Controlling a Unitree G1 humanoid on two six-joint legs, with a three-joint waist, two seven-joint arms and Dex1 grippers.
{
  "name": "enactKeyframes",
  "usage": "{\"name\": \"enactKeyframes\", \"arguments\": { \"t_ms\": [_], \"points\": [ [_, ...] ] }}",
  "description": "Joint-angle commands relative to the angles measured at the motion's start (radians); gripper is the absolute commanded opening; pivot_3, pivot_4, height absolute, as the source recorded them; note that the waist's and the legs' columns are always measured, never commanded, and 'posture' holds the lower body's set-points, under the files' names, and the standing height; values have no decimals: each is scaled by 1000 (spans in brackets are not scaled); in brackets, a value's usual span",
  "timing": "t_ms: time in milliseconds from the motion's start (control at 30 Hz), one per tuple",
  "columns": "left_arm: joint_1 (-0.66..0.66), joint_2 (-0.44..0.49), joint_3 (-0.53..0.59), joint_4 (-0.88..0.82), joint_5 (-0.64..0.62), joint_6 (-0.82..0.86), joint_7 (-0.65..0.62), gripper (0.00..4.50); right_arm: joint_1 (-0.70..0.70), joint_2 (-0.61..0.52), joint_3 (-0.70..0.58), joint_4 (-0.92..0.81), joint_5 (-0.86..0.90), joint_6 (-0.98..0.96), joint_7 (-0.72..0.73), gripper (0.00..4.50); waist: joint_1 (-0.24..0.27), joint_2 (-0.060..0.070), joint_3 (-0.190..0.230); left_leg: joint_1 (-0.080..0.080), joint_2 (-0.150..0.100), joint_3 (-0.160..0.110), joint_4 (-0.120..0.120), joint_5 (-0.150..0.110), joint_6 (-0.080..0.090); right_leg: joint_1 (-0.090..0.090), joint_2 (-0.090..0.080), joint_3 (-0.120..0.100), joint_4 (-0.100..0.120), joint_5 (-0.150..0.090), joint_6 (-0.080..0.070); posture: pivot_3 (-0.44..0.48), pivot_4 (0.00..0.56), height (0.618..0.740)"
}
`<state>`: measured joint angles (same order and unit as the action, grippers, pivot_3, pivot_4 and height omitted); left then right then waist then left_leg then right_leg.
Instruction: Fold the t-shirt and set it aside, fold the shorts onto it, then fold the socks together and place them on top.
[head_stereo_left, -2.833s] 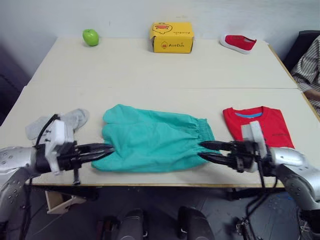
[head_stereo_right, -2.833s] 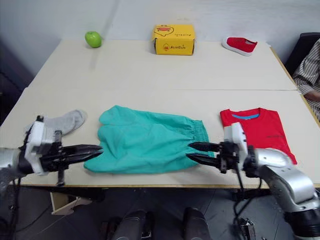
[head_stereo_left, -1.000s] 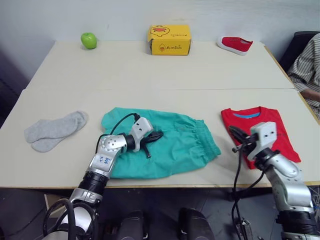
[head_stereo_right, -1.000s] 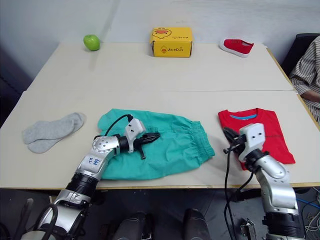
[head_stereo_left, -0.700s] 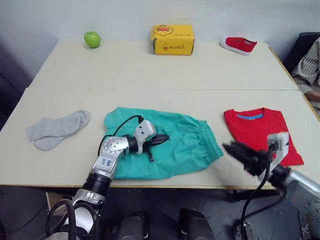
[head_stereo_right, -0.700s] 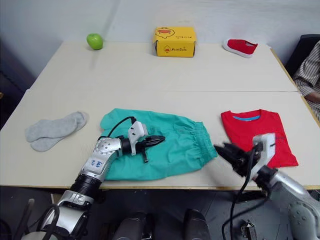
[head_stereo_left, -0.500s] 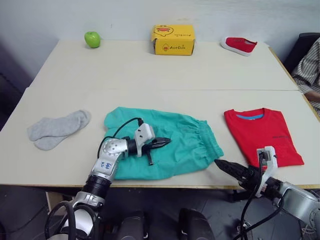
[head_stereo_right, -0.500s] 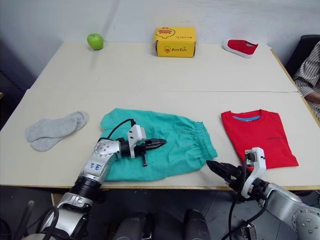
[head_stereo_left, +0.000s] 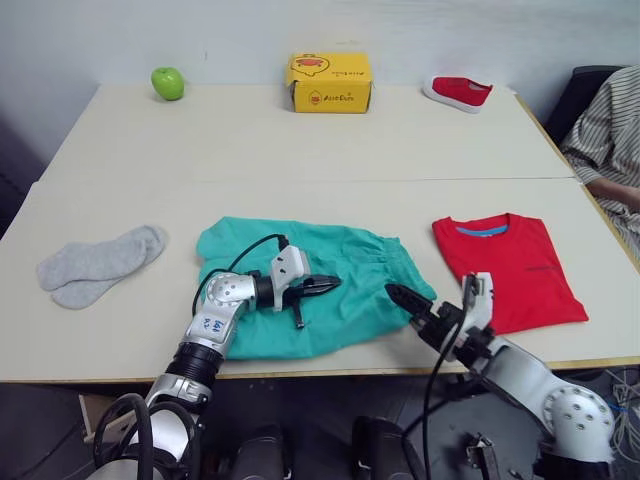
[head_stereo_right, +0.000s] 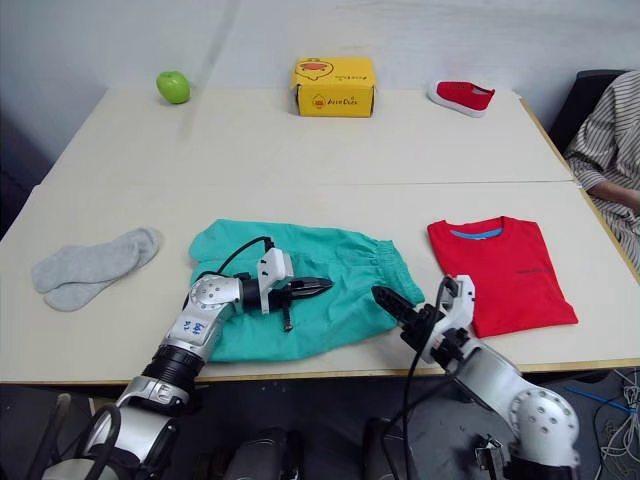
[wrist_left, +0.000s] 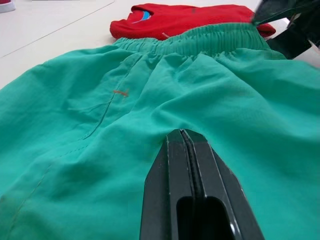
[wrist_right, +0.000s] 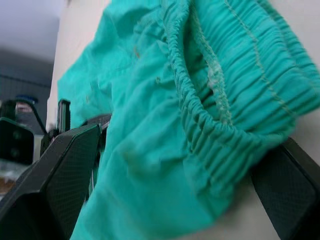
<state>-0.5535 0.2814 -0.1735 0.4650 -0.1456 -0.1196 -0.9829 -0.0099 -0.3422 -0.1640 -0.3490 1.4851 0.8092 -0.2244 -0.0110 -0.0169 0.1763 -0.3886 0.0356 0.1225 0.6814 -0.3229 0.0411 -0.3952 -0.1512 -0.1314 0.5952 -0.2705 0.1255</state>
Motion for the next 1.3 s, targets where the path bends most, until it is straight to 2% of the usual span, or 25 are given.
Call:
{"name": "enactKeyframes", "arguments": {
  "t_ms": [33,300,400,500,633,767,867,1000,1100,1300],
  "points": [
    [-5,7,7,-10,-9,-2,-19,0,-1,46,23,143,-233,-114,59,3822,1,1,-3,0,0,0,0,0,0,0,0,0,0,0,0,0,150,740],
    [-46,5,23,-1,-15,8,-20,0,-42,80,-26,98,-443,-285,200,946,14,5,-3,-1,-3,-1,0,0,1,-1,-2,1,0,0,-1,0,150,740],
    [-37,-7,21,-38,-19,33,-2,0,-35,67,-76,34,-538,-383,217,30,18,8,-1,-3,-5,-1,0,0,0,-1,-4,1,0,0,-1,0,150,740],
    [-30,-25,26,-55,-16,65,43,0,-24,45,-137,-50,-573,-420,225,9,17,10,-1,-8,-6,0,0,0,-1,-5,-4,1,1,1,1,0,150,740],
    [-36,-47,18,-44,12,83,104,0,1,-65,-161,-152,-662,-397,259,9,15,11,-1,-17,-7,2,1,2,-1,-15,-2,1,2,1,1,0,150,740],
    [-50,-60,17,-29,30,117,155,0,-38,-241,-45,-261,-869,-328,283,9,9,11,-1,-16,-6,3,1,2,-1,-15,0,2,1,2,2,0,150,740],
    [-34,-47,27,-60,37,175,195,0,-118,-299,129,-321,-1006,-239,273,9,7,10,-1,-16,-4,4,1,4,-2,-15,0,3,0,2,2,0,150,740],
    [15,-5,51,-147,30,262,228,0,-240,-186,299,-334,-1051,-107,221,9,8,10,-1,-15,-2,1,1,7,-7,-18,1,2,4,1,0,0,150,740],
    [92,37,55,-223,33,287,232,0,-309,-47,463,-234,-1145,-95,205,9,0,11,-1,-15,-1,2,1,8,-9,-19,1,2,11,-1,-2,0,150,740],
    [140,46,105,-294,18,341,302,0,-365,90,558,-79,-1298,-134,189,9,8,11,-1,-15,-4,1,1,9,-7,-19,0,3,13,-1,-3,0,150,740]
  ]
}}
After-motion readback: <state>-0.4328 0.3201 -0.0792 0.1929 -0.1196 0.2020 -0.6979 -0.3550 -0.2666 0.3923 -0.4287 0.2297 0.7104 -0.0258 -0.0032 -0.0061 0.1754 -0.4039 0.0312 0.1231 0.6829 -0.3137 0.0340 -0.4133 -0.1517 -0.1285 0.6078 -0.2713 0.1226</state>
